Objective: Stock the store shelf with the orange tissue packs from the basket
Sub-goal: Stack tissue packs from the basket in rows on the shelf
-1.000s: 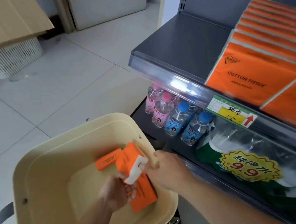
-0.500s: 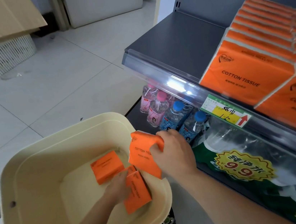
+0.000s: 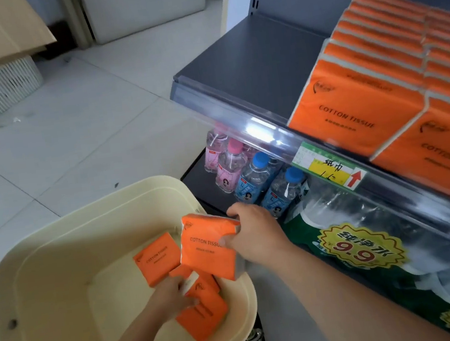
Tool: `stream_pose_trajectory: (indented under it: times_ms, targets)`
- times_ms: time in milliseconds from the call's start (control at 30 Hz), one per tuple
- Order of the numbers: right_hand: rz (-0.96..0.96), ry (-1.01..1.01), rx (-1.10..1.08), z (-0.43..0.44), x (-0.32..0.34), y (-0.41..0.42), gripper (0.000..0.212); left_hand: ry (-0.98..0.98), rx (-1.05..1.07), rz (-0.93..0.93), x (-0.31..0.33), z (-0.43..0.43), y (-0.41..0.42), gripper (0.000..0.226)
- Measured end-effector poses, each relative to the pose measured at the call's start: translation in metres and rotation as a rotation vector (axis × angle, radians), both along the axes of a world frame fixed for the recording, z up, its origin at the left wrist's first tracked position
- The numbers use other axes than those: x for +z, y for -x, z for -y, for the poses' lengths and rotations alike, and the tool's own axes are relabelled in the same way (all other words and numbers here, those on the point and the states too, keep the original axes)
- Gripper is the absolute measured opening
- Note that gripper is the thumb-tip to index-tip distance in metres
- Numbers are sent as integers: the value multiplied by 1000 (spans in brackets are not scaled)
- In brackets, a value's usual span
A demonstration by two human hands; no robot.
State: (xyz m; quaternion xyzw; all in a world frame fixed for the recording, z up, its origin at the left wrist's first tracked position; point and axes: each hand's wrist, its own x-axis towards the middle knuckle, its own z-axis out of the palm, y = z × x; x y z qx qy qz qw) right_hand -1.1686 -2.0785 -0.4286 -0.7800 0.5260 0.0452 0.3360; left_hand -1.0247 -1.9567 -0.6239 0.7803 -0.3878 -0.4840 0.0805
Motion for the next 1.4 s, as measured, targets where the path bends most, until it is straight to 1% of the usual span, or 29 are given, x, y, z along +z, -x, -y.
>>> stream_pose_trajectory:
  times_ms: [33,67,133,167,200,300,367,433,500,567,700,900,1000,1067,1200,1300,1400]
  targets:
    - [4,-13,-14,0,2,1,53,36,38,-24,8,-4,-3,35]
    - [7,-20,-27,0,4,2,52,77,86,-67,16,-8,-6,41]
    - [29,-15,-52,-1,11,6,49,149,158,-173,38,-17,-11,65]
    - [49,-12,-67,-2,15,9,46,185,190,-213,49,-21,-13,72]
    - [71,-7,-81,-3,19,12,44,226,231,-236,59,-24,-15,74]
    - [157,16,-135,-7,38,21,41,364,370,-272,93,-30,-18,66]
    - [218,47,-164,-9,53,28,41,412,424,-293,115,-31,-18,69]
    - [284,75,-184,-12,68,39,38,470,434,-277,141,-31,-16,59]
    - [356,101,-210,-16,82,56,36,525,414,-243,163,-29,-13,52]
    - [422,132,-240,-21,97,77,36,563,380,-226,182,-27,-9,51]
    - [514,162,-322,-30,123,124,40,617,294,-247,220,-18,14,55]
    - [573,286,-381,-41,158,199,36,727,171,-252,272,-4,70,59]
    - [593,343,-416,-45,171,237,35,757,111,-292,290,3,102,52]
    - [608,358,-436,-49,179,262,33,767,85,-312,298,7,118,48]
    - [603,352,-450,-58,193,315,34,804,49,-322,313,15,148,51]
    - [623,341,-480,-62,201,354,30,851,73,-386,325,23,176,51]
    - [657,375,-539,-64,207,390,32,865,10,-448,337,32,202,56]
